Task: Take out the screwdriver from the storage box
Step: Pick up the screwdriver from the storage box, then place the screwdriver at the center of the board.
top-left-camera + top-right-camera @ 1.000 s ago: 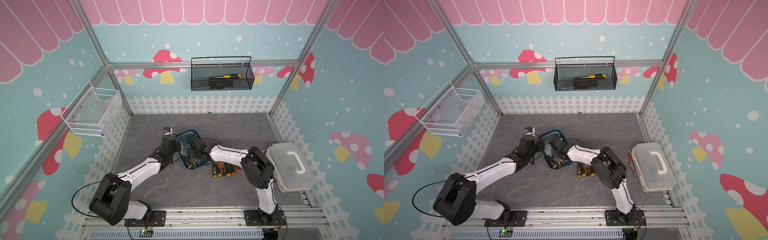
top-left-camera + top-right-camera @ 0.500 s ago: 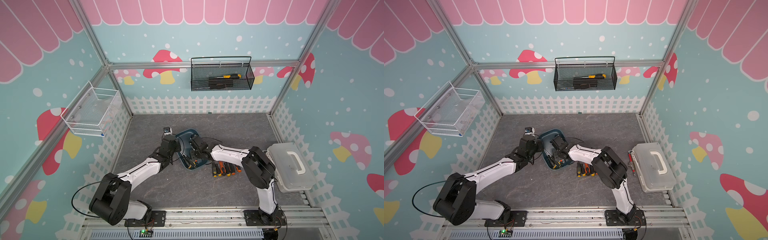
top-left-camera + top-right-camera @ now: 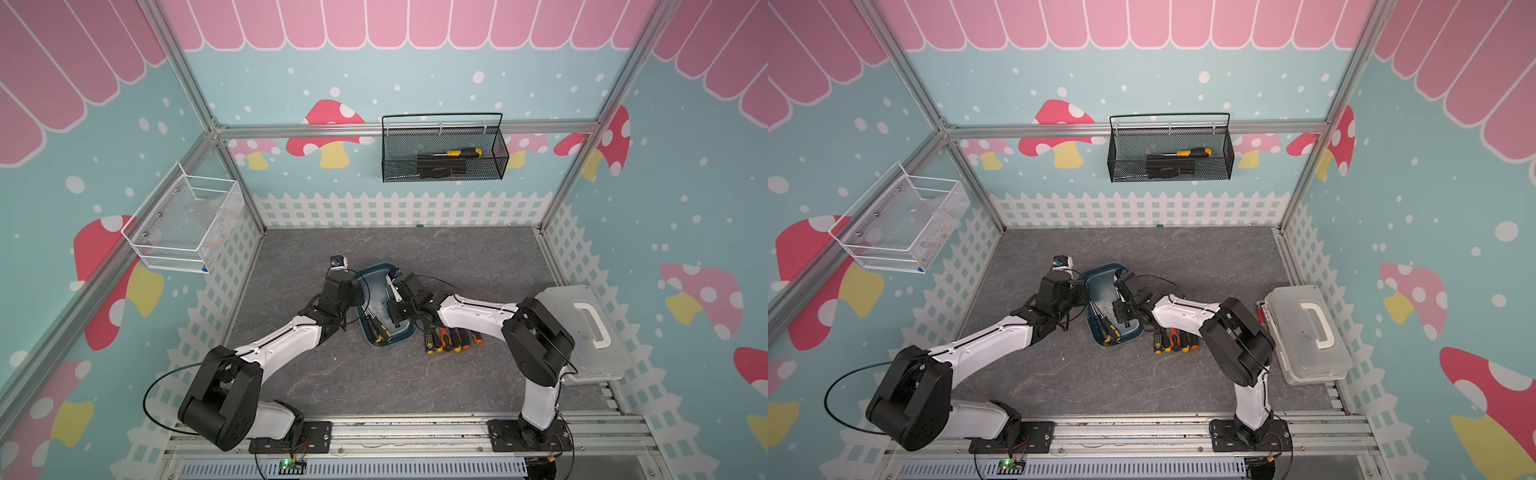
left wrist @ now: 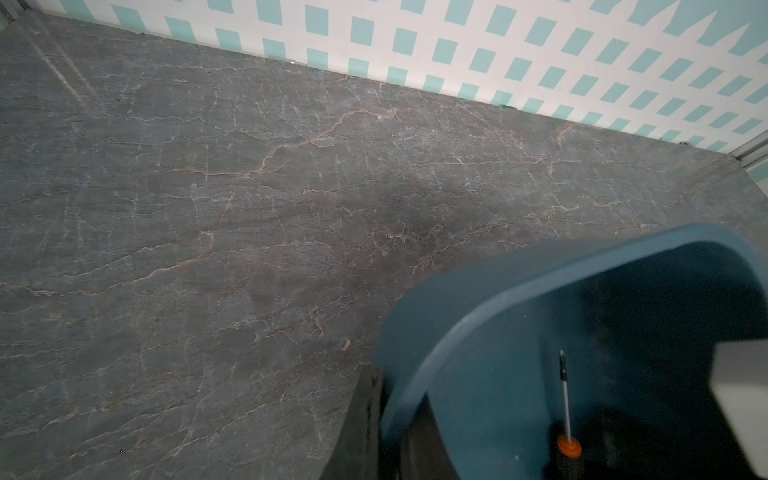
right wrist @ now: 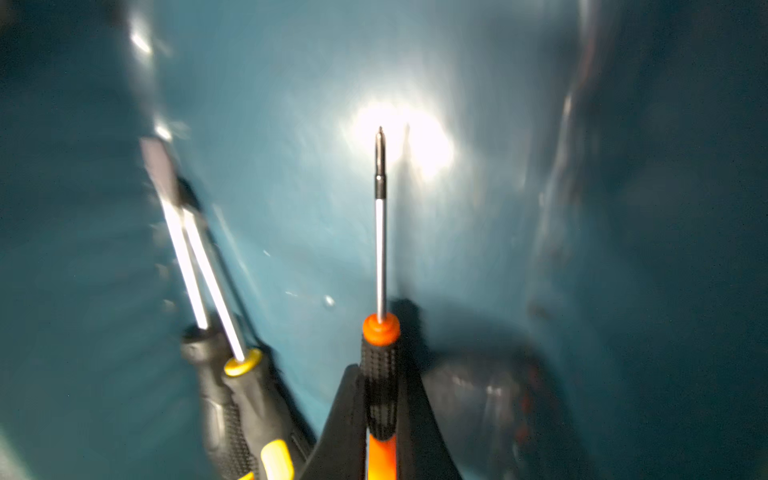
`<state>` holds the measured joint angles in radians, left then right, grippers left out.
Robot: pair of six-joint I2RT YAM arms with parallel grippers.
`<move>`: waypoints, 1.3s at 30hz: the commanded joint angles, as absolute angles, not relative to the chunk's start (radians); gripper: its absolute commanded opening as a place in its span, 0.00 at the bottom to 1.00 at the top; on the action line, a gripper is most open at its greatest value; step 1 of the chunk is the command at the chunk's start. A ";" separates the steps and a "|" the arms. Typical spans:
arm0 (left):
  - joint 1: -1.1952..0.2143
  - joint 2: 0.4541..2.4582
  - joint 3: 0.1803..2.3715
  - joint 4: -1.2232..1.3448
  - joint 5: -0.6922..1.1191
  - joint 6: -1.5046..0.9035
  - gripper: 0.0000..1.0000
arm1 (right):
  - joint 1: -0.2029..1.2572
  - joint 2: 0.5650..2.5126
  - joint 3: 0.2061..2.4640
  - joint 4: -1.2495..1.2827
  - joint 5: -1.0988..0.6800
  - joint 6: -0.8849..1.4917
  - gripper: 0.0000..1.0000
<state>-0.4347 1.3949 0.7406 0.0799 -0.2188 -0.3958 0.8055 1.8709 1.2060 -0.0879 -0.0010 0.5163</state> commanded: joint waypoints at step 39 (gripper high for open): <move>-0.436 1.399 0.732 0.067 -0.158 -0.356 0.00 | 0.304 1.383 0.991 -0.722 0.009 0.232 0.00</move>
